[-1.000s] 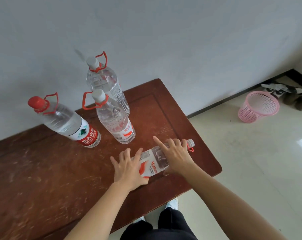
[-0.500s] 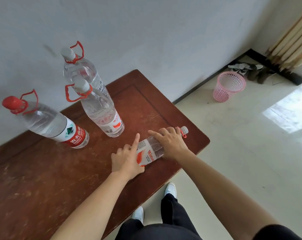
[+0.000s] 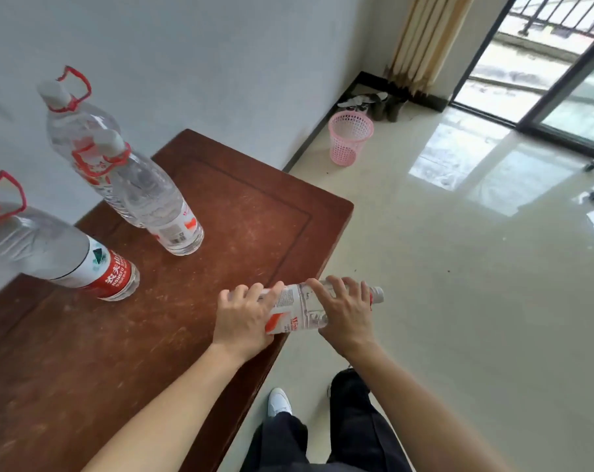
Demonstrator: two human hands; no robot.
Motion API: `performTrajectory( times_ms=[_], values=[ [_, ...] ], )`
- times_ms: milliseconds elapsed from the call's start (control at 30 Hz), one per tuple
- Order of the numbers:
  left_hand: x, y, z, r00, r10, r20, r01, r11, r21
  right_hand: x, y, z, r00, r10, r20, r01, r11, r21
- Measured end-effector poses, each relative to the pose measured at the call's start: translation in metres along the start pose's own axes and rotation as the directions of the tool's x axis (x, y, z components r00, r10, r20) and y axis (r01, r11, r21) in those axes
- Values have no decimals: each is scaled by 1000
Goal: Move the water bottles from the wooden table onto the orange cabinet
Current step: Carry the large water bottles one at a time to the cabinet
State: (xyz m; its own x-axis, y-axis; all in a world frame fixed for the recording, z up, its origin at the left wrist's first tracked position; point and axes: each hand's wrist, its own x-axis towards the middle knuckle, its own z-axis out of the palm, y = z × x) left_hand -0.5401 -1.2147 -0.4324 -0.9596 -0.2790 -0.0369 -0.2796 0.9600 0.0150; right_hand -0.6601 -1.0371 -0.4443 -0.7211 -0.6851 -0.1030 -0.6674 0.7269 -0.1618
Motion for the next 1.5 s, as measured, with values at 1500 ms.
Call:
performTrajectory(
  times_ms=[1500],
  values=[
    [-423,1090,-264,-404,665,-628,-900,-412,143,-1043,413,-260,-262,452,-852,-950,-276,146]
  ],
)
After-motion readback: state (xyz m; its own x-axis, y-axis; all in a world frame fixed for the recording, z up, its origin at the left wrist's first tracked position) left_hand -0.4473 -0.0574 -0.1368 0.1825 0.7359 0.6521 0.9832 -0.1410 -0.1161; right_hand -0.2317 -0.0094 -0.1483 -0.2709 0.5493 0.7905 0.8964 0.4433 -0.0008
